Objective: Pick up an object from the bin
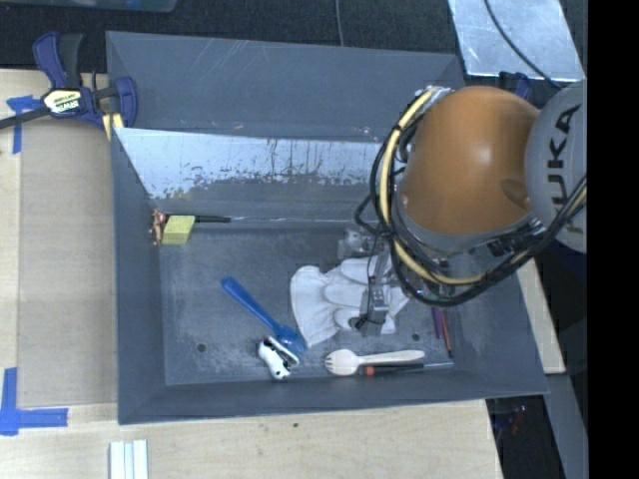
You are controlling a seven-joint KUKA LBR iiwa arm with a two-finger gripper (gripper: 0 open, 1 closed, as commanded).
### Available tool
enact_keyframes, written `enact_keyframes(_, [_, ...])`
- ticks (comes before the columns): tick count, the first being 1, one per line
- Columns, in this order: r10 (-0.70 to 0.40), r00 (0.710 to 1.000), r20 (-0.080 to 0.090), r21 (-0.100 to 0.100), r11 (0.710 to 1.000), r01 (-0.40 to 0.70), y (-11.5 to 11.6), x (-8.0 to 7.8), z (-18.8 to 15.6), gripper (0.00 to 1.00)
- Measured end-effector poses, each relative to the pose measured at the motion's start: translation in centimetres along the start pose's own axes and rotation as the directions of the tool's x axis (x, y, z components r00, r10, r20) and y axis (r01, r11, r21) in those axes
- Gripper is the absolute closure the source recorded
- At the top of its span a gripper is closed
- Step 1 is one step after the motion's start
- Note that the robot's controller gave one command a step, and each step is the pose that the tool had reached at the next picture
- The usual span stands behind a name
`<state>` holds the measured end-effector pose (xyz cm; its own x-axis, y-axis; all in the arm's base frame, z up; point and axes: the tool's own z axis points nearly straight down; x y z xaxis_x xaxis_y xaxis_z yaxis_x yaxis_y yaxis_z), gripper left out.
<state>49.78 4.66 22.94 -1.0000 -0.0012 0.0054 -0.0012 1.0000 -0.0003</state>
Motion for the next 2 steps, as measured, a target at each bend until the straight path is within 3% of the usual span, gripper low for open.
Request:
enact_keyframes(1, [0.001, 1.0, 0.009, -0.001, 1.0, -0.001, 0.0, -0.2, -0.4, 0.0])
enact_keyframes(2, [-0.146, 0.989, 0.013, 0.002, 0.989, 0.146, -4.6, -1.3, 13.0, 0.0])
